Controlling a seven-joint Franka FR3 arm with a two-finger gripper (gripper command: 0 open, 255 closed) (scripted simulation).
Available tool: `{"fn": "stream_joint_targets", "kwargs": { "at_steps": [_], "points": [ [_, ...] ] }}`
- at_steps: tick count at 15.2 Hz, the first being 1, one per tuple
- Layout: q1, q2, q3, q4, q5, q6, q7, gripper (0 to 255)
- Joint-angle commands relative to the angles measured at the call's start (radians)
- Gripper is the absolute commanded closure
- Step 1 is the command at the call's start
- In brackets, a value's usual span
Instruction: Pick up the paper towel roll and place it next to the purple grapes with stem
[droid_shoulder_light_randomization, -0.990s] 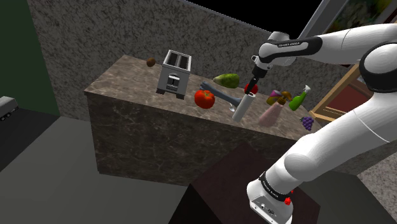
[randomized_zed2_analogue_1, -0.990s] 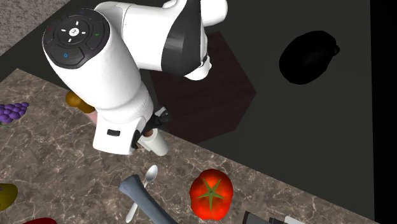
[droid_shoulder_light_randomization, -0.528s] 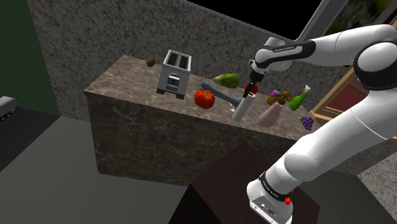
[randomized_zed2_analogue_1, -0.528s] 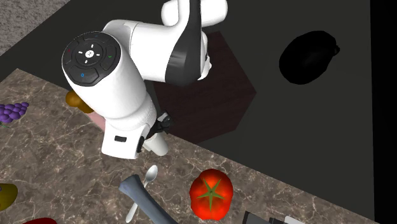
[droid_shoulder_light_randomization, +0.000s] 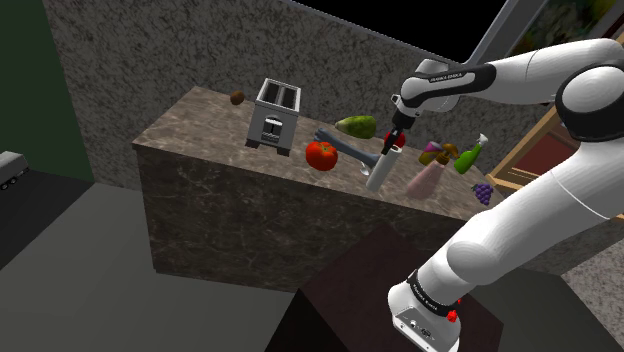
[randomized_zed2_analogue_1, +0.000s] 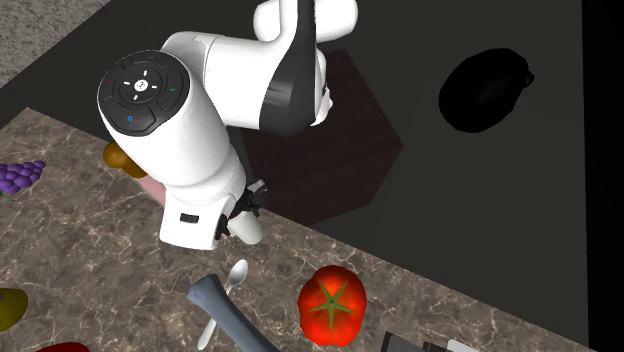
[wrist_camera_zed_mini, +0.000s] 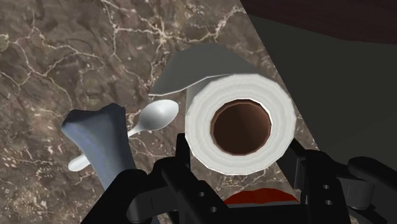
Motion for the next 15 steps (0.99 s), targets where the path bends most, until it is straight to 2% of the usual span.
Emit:
{"fn": "stream_joint_targets", "kwargs": {
  "at_steps": [1, 7, 15],
  "points": [
    [0.000, 0.000, 0.000, 0.000, 0.000, 0.000, 0.000, 255],
    [0.000, 0.000, 0.000, 0.000, 0.000, 0.000, 0.000, 255],
    [0.000, -0.044, 0.013, 0.071, -0.013, -0.112, 0.010, 255]
  ]
}}
